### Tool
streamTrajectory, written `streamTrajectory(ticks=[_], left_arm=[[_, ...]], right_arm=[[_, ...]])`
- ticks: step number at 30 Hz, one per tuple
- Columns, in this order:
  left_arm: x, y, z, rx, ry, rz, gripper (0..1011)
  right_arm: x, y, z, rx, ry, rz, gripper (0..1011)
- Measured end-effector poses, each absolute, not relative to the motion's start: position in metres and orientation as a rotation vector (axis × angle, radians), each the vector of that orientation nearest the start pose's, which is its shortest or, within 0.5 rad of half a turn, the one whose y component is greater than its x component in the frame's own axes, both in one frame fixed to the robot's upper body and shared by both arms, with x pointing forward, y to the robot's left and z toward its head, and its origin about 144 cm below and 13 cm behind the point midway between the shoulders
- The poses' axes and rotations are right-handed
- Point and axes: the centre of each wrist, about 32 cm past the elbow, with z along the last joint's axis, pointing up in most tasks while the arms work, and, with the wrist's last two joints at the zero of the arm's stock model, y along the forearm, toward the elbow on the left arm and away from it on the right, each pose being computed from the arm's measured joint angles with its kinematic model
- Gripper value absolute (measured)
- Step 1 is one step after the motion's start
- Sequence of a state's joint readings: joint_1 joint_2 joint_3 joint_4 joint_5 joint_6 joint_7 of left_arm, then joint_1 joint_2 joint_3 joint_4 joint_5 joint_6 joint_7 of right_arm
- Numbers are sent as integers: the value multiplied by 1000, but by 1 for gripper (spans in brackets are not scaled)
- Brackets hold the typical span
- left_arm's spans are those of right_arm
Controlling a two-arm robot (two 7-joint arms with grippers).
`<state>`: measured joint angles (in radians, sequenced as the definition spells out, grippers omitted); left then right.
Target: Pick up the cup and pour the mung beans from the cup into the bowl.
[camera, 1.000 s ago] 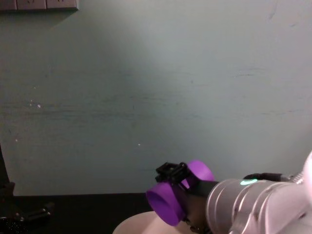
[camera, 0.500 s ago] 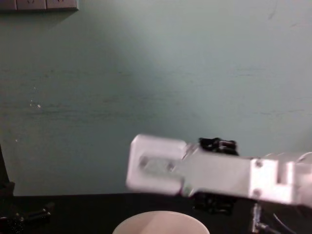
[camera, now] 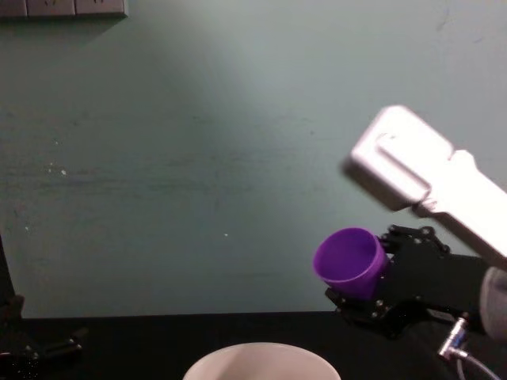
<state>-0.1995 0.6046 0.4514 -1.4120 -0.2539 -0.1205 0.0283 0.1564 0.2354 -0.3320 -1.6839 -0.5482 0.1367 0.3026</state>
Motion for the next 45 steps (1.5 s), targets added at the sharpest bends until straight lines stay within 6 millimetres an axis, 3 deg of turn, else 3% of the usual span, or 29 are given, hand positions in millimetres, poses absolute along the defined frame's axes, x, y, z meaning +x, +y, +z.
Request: streamTrajectory(ticks=[16,27,45], left_arm=[[489,310,1140,304,-285,1248,1000],[489,310,1140,304,-285,1248,1000],[489,310,1140,304,-285,1248,1000]], right_arm=[[501,-228,1153,-154,-219,-1052,722],[507,-239,1124,-80,-60,-1028,722],[509,-244,1099,-48,9,-1003,722]])
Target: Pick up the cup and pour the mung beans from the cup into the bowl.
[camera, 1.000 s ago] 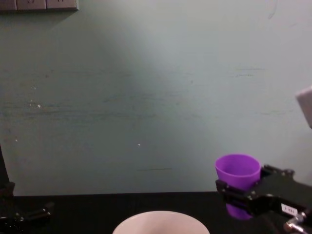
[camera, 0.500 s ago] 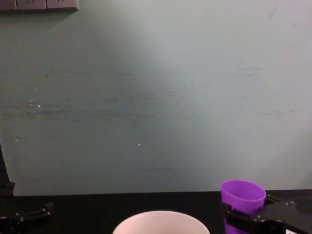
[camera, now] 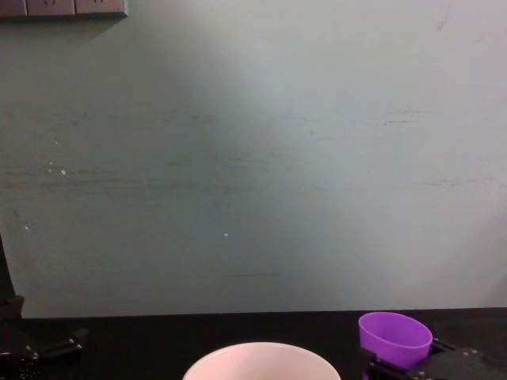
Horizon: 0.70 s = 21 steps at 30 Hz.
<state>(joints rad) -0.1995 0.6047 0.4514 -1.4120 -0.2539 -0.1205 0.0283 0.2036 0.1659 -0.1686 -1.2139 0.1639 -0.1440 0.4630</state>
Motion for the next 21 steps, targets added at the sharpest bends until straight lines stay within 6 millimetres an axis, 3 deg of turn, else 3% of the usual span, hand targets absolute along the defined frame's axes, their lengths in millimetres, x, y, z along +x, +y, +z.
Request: streamTrajectory(ticks=[4,14,21], left_arm=[[489,310,1140,304,-285,1248,1000],[489,310,1140,304,-285,1248,1000],[489,310,1140,304,-285,1248,1000]], right_arm=[[509,-245,1097,-41,14,-1001,736],[509,-245,1096,-31,23,-996,985],[510,-246,1100,-23,11,-993,1002]])
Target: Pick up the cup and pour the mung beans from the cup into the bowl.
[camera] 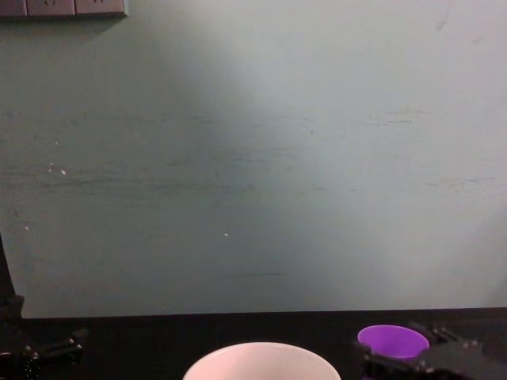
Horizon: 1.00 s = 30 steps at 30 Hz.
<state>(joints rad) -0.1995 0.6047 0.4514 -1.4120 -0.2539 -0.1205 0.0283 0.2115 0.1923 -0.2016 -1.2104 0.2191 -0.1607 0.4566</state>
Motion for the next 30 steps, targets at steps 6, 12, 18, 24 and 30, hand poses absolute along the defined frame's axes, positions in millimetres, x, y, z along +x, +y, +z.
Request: streamTrajectory(ticks=[6,12,18,24,30], left_arm=[[489,310,1140,304,-285,1248,1000],[489,310,1140,304,-285,1248,1000],[489,310,1140,304,-285,1248,1000],[489,310,1140,304,-285,1248,1000],[489,310,1140,304,-285,1248,1000]], right_arm=[[513,-249,1124,5,-28,-995,1002],[514,-253,1145,24,-54,-1009,1002],[515,-271,1159,24,-83,-1065,1003],[513,-291,1161,-3,-86,-1168,1002],[510,-296,1148,-81,-76,-1275,1002]])
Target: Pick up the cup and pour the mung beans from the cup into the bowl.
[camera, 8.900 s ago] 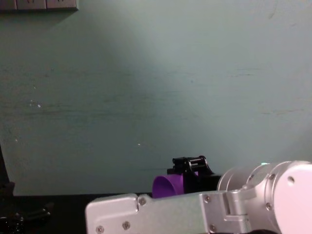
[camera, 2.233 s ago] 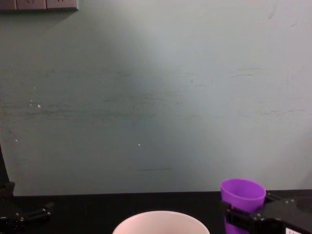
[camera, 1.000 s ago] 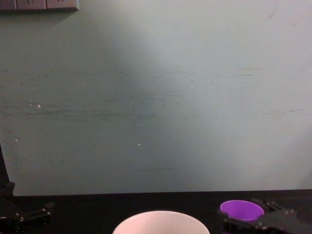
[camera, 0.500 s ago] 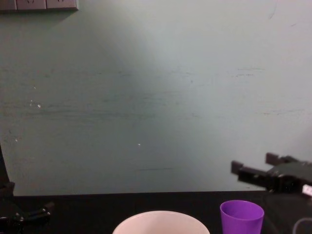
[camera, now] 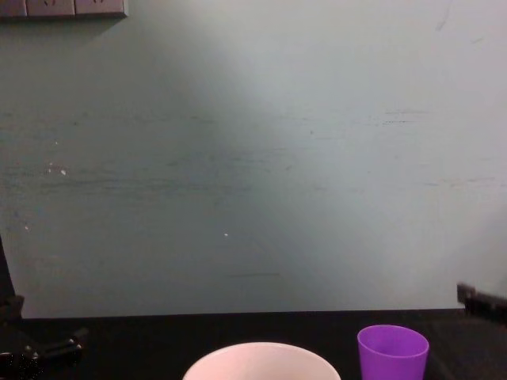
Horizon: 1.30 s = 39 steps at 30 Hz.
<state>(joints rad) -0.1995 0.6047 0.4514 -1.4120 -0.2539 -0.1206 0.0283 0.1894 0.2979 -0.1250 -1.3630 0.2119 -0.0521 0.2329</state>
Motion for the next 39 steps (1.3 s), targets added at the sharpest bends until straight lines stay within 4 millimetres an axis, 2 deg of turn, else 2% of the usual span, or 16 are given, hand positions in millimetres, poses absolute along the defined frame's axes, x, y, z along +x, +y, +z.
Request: streamTrajectory(ticks=[7,10,39], left_arm=[[489,310,1140,304,-285,1248,1000],[489,310,1140,304,-285,1248,1000],[489,310,1140,304,-285,1248,1000]], right_arm=[[508,-292,1125,-122,-20,-1295,1003],[506,-289,1121,-130,-15,-1293,1002],[506,-287,1122,-132,-25,-1292,1003]])
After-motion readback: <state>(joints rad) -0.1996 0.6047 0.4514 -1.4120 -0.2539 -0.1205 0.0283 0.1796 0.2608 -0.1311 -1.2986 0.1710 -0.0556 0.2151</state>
